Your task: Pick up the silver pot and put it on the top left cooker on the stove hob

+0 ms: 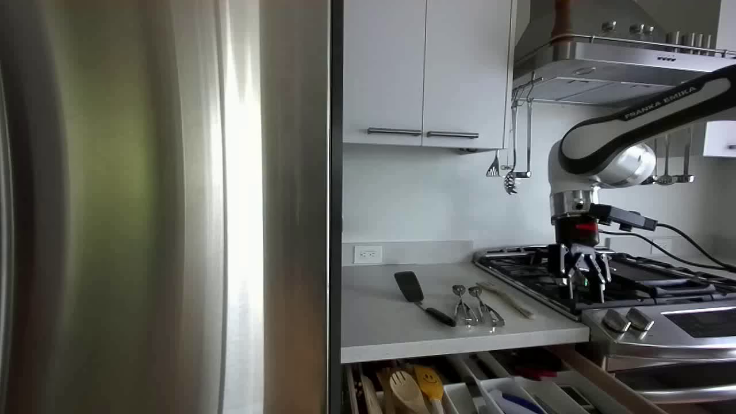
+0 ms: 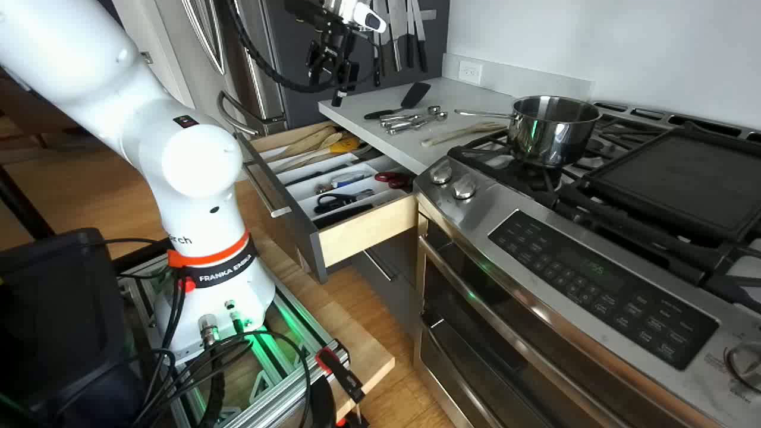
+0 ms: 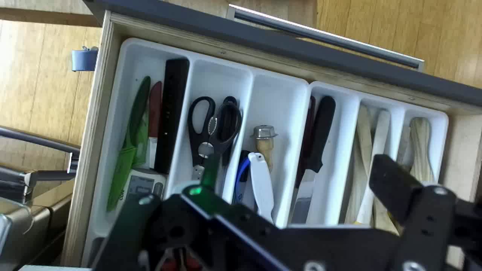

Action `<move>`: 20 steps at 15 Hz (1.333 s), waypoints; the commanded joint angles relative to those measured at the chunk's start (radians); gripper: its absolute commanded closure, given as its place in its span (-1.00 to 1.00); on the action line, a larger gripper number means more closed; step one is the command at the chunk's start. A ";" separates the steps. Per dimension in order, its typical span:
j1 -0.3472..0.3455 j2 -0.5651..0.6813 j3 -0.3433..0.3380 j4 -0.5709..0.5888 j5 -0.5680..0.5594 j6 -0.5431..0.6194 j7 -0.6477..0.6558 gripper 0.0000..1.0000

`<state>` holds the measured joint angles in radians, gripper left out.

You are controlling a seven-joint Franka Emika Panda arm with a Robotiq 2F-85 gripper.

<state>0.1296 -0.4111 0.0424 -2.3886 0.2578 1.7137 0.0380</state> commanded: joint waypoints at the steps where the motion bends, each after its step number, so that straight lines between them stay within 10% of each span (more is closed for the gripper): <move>1: -0.016 0.000 0.014 0.001 0.004 -0.003 -0.005 -1.00; 9: -0.016 0.000 0.014 0.001 0.004 -0.003 -0.005 -1.00; 20: -0.083 0.088 0.206 0.198 -0.481 -0.013 0.452 -1.00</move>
<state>0.0784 -0.3784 0.2095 -2.2578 -0.1085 1.7345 0.3838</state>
